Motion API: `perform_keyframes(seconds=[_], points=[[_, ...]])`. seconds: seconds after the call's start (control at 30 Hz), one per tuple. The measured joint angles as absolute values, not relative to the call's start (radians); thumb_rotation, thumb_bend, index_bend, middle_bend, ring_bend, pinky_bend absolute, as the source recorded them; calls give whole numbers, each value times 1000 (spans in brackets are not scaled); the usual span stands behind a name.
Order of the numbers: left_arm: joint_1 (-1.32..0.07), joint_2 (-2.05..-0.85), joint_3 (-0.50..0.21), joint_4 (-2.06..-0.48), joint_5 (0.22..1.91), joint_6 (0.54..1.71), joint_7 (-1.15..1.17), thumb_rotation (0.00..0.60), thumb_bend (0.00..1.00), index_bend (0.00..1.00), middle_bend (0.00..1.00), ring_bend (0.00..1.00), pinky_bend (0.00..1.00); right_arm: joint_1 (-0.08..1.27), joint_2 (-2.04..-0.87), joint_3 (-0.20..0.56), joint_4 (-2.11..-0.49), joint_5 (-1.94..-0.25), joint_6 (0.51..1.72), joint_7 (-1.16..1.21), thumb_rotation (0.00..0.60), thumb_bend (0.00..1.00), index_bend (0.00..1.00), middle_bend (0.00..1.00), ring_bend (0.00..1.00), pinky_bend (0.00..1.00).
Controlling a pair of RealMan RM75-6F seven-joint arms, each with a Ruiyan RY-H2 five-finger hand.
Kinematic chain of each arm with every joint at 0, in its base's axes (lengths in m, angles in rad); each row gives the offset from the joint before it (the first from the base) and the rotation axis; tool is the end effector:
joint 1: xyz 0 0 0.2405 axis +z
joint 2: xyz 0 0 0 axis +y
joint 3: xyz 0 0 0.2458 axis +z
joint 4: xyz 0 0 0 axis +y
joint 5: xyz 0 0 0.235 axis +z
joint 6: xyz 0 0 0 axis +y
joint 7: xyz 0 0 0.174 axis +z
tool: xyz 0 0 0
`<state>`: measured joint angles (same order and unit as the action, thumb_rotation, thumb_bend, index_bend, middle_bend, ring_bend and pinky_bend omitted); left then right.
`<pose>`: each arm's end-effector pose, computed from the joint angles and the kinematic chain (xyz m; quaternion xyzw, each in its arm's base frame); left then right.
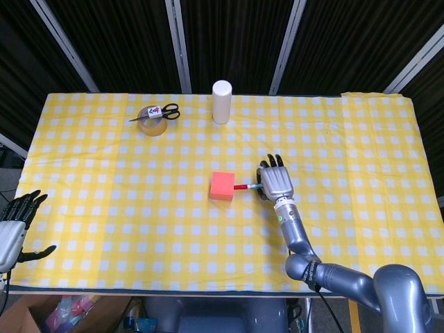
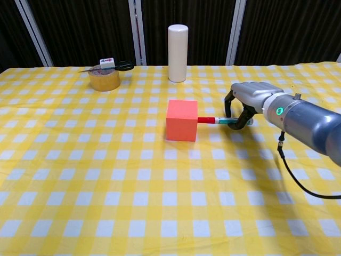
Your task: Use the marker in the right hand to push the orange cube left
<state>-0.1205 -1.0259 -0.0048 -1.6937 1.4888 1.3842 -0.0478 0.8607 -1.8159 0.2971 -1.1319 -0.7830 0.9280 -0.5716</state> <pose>-0.3090 0.2104 0.1305 -0.6161 -0.4319 -0.3627 0.5498 -0.1375 -0.4231 -0.0939 0.6949 -0.4123 0.3059 0.5035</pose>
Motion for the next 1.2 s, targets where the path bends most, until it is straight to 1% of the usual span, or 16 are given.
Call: perform_keyframes(seconds=[0.23,0.6,0.93,1.2], points=[[-121,-1023,-4,-1696,1489,1383,-51,600,0,0,0,0,0,892,-1854,303,-1135,-787,936,-597,600,519,621,247,4,0],[-122,-1024,-4,-1697,1487,1382,-46,600,0,0,0,0,0,861,-1824,298,-1197,-759,1001,-633,600,521,621,248,4,0],[-120,-1029,-4,-1693,1496,1393,-36,600,0,0,0,0,0,824,-1790,302,-1345,-689,1141,-739,600,522,621,247,4,0],[-116,-1028,-2,-1689,1500,1402,-36,600,0,0,0,0,0,805,-1788,301,-1437,-626,1238,-829,600,522,621,247,4,0]])
